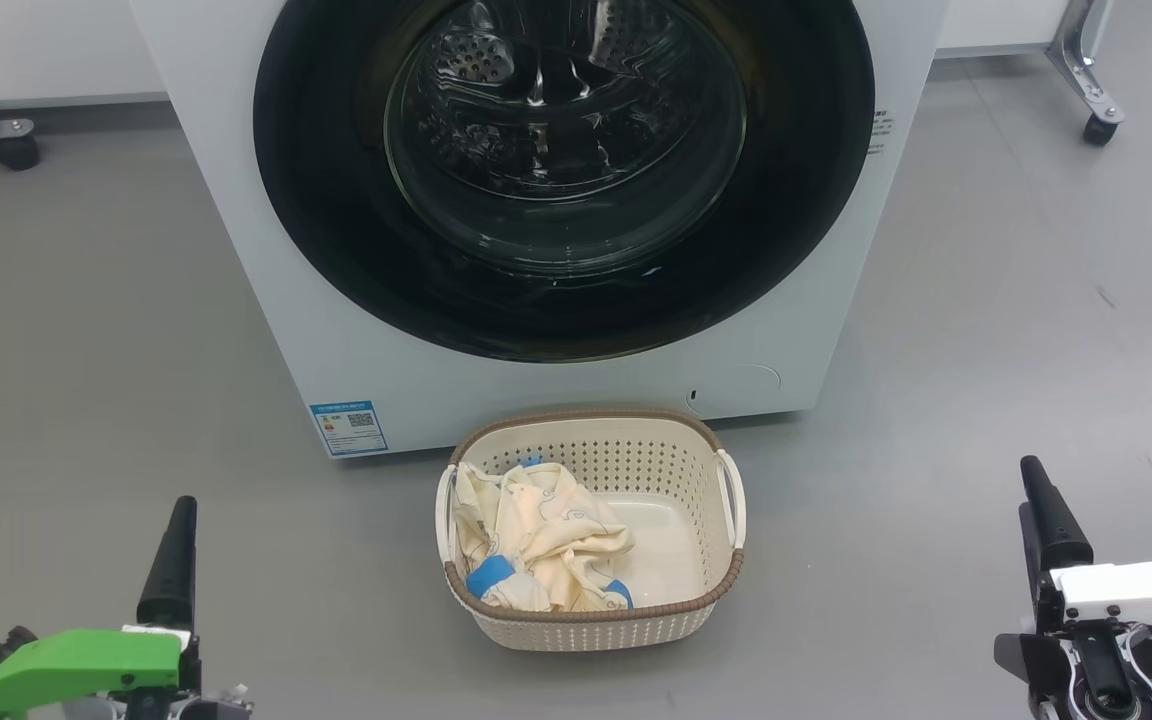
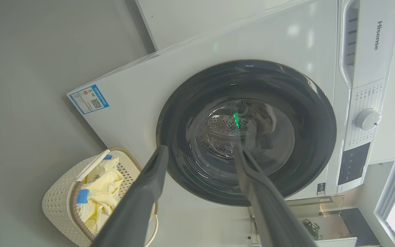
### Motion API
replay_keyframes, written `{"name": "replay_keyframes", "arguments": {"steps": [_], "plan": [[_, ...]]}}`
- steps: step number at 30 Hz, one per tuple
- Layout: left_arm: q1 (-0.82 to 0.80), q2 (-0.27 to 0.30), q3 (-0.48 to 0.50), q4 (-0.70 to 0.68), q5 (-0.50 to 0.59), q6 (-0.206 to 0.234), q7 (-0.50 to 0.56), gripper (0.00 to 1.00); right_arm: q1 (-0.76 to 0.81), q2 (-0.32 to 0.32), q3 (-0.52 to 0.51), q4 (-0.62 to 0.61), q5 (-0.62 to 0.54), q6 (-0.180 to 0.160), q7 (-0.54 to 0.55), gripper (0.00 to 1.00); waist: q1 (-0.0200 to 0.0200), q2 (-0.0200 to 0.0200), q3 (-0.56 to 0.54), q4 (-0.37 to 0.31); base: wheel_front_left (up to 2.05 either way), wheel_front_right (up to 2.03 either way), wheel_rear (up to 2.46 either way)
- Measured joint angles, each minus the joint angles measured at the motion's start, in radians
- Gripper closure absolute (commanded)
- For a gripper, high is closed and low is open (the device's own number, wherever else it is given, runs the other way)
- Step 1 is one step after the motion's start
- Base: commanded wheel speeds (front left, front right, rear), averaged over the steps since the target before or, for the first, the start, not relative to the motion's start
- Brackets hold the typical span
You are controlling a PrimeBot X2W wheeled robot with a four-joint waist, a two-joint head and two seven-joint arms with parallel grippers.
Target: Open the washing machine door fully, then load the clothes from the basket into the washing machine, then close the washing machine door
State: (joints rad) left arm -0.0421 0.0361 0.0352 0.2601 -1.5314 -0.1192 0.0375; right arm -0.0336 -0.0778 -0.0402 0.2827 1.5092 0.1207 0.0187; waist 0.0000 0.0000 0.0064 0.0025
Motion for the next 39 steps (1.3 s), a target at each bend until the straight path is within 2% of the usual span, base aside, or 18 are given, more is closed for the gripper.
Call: {"name": "replay_keyframes", "arguments": {"steps": [16,25,29,39], "plan": [[-0.003,0.069,-0.086,-0.016,0.213,0.000,-0.084,0.00,-0.020,-0.067,0.084,0.008,-0.247,-0.002,-0.079,0.00,0.0000,0.0000,0.002,0.004,0.00,0.00,0.00],[-0.004,0.104,-0.136,-0.010,0.378,0.000,-0.121,0.00,-0.044,-0.116,0.141,0.020,-0.449,-0.044,-0.118,0.00,0.0000,0.0000,0.000,0.005,0.00,0.00,0.00],[-0.006,0.119,-0.144,-0.009,0.462,0.001,-0.138,0.00,-0.045,-0.119,0.159,0.026,-0.507,-0.055,-0.131,0.00,0.0000,0.0000,0.000,0.006,0.00,0.00,0.00],[-0.026,0.141,-0.171,-0.022,0.703,0.037,-0.176,0.00,-0.067,-0.149,0.219,0.045,-0.694,-0.100,-0.165,0.00,0.0000,0.0000,0.001,0.009,0.00,0.00,0.00]]}}
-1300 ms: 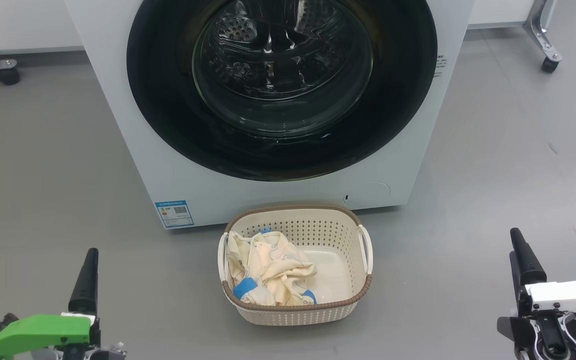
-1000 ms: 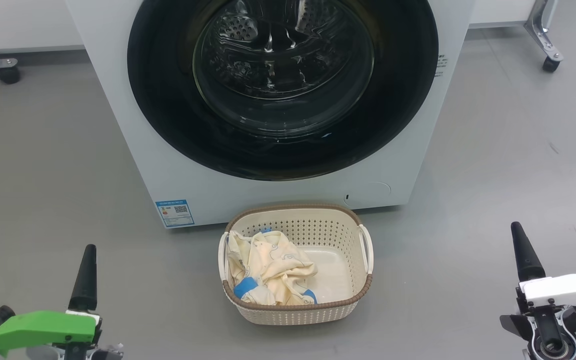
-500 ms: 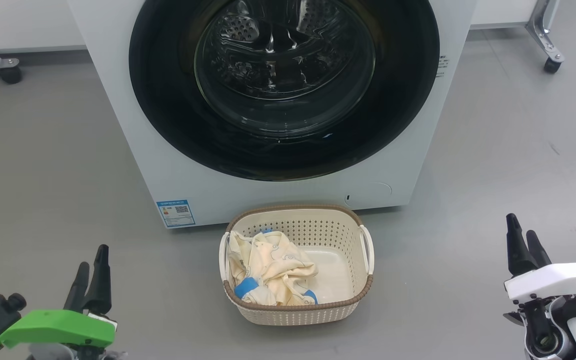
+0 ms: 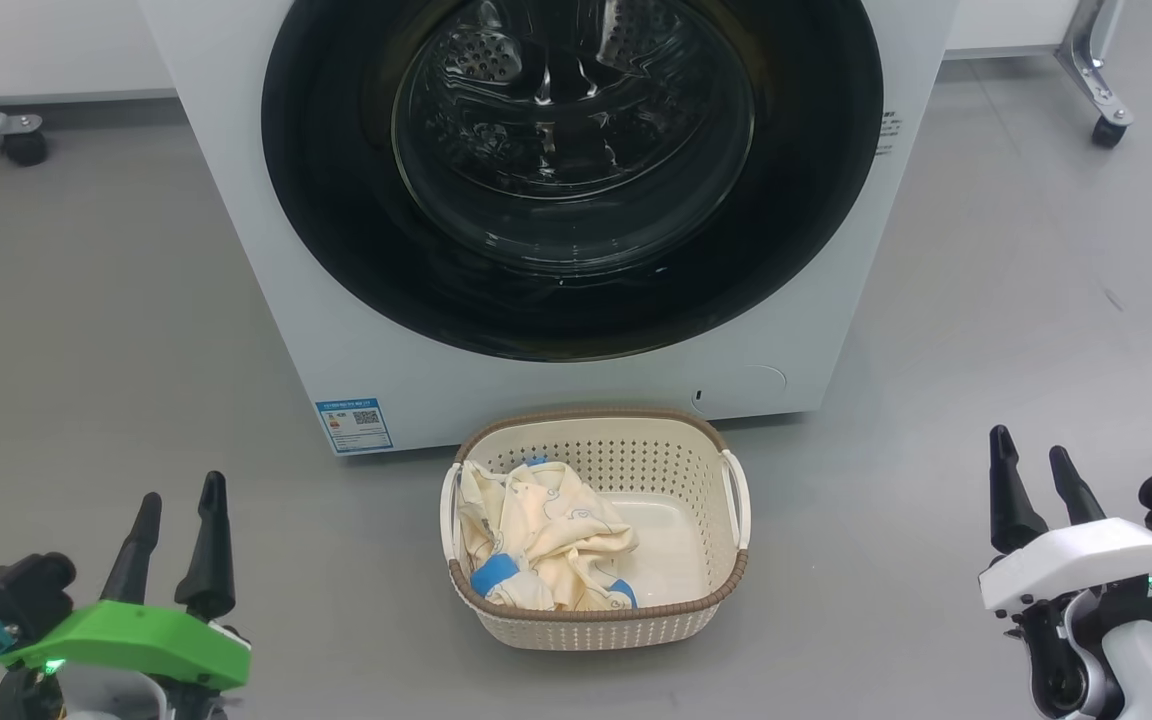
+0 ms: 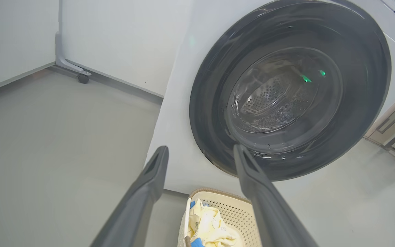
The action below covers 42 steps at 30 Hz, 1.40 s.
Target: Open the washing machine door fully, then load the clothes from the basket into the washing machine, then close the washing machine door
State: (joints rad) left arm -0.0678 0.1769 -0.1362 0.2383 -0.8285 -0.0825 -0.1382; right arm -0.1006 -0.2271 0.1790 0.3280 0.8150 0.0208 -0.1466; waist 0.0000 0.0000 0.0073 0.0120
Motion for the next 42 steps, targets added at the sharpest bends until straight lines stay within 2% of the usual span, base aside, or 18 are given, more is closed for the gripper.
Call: {"name": "replay_keyframes", "arguments": {"steps": [9,24,33,42], "plan": [[0.000,0.013,-0.039,-0.004,0.183,0.034,-0.032,0.00,-0.020,-0.022,0.048,0.020,-0.151,-0.042,-0.029,0.00,0.0000,0.0000,0.000,0.003,0.00,0.00,0.00],[0.000,0.009,-0.070,0.003,0.369,0.060,-0.083,0.00,-0.041,-0.026,0.092,0.035,-0.345,-0.087,-0.076,0.00,0.0000,0.0000,-0.002,0.006,0.00,0.00,0.00],[0.000,0.001,-0.075,0.012,0.455,0.066,-0.111,0.00,-0.054,-0.022,0.103,0.035,-0.447,-0.116,-0.098,0.00,0.0000,0.0000,-0.002,0.003,0.00,0.00,0.00],[0.000,-0.007,-0.060,0.039,0.455,0.066,-0.111,0.00,-0.054,-0.006,0.087,0.034,-0.449,-0.121,-0.098,0.00,0.0000,0.0000,0.000,-0.001,0.00,0.00,0.00]]}}
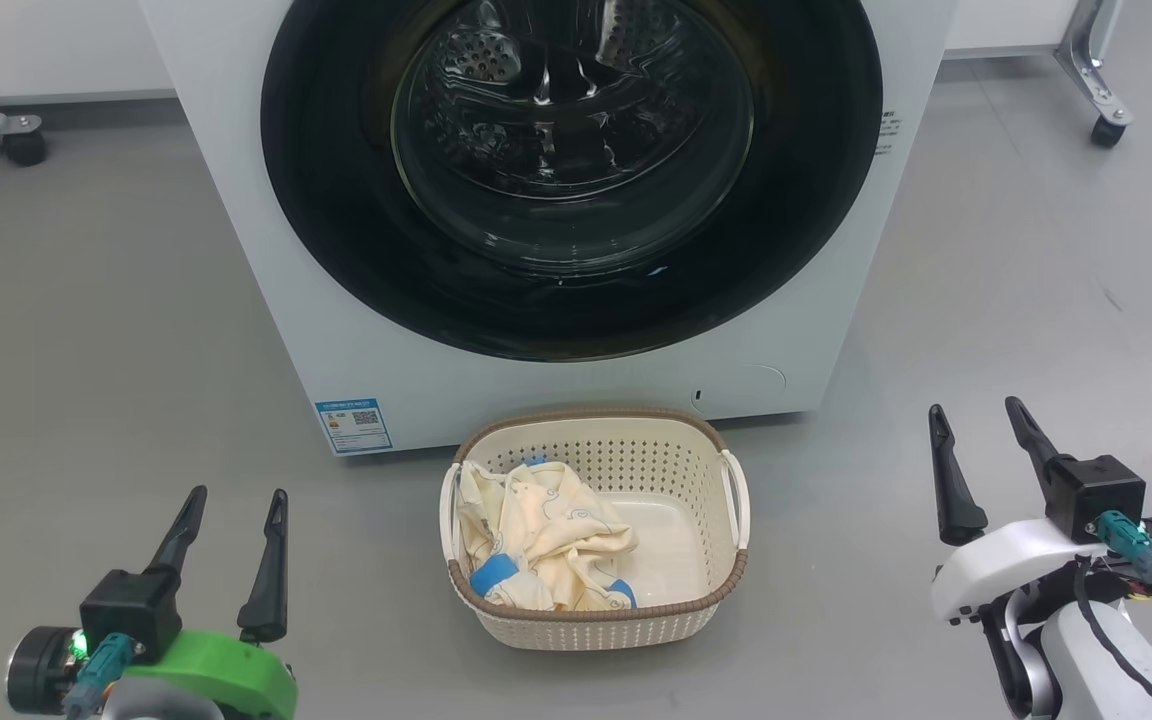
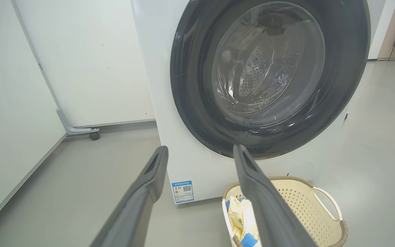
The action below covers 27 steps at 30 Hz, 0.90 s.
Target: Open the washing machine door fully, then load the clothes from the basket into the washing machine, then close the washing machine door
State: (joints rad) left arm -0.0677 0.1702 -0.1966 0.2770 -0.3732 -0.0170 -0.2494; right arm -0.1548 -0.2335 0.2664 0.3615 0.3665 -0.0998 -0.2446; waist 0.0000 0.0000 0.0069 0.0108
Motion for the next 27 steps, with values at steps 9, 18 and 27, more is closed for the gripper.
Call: {"name": "replay_keyframes", "arguments": {"steps": [9,18,27], "plan": [[0.000,-0.007,0.017,0.009,0.007,0.000,0.000,0.00,0.000,0.010,-0.007,-0.004,-0.001,0.000,0.000,0.00,0.0000,0.0000,0.003,-0.001,0.00,0.00,0.00],[0.000,-0.019,0.032,0.016,0.031,0.000,0.000,0.00,0.001,0.014,-0.016,-0.011,-0.009,0.000,0.000,0.00,0.0000,0.0000,0.005,-0.005,0.00,0.00,0.00],[-0.004,-0.026,0.034,0.021,0.042,-0.008,0.000,0.00,0.001,0.015,-0.029,-0.014,-0.010,0.001,0.000,0.00,0.0000,0.0000,0.009,-0.006,0.06,0.06,-0.13]]}}
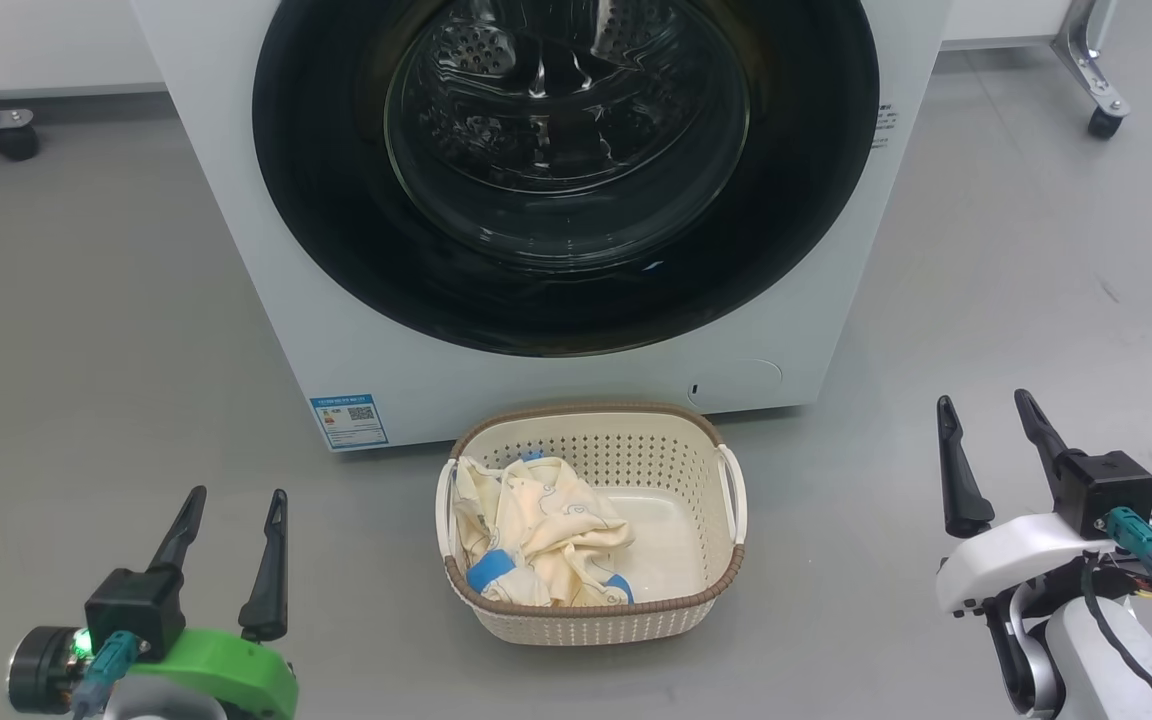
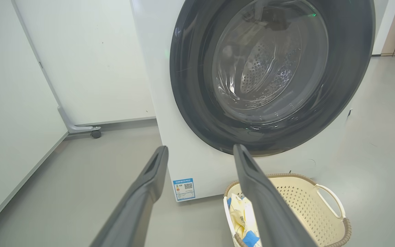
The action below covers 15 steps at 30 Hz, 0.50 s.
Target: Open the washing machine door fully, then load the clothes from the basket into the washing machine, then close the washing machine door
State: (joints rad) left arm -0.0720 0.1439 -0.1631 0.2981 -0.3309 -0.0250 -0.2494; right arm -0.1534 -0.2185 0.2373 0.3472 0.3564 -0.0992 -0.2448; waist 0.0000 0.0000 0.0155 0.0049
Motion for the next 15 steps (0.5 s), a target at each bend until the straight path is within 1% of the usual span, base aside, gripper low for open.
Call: {"name": "replay_keyframes", "arguments": {"steps": [8,15], "plan": [[-0.010,-0.001,0.005,0.008,0.013,-0.003,0.000,0.00,0.000,0.006,-0.008,-0.001,-0.006,0.002,0.000,0.00,0.0000,0.0000,0.001,0.001,0.26,0.26,-0.52],[-0.011,-0.005,0.022,0.010,0.016,-0.008,0.000,0.00,0.000,0.013,-0.013,-0.001,-0.006,0.009,0.000,0.00,0.0000,0.0000,0.004,0.002,0.44,0.44,-0.88]]}}
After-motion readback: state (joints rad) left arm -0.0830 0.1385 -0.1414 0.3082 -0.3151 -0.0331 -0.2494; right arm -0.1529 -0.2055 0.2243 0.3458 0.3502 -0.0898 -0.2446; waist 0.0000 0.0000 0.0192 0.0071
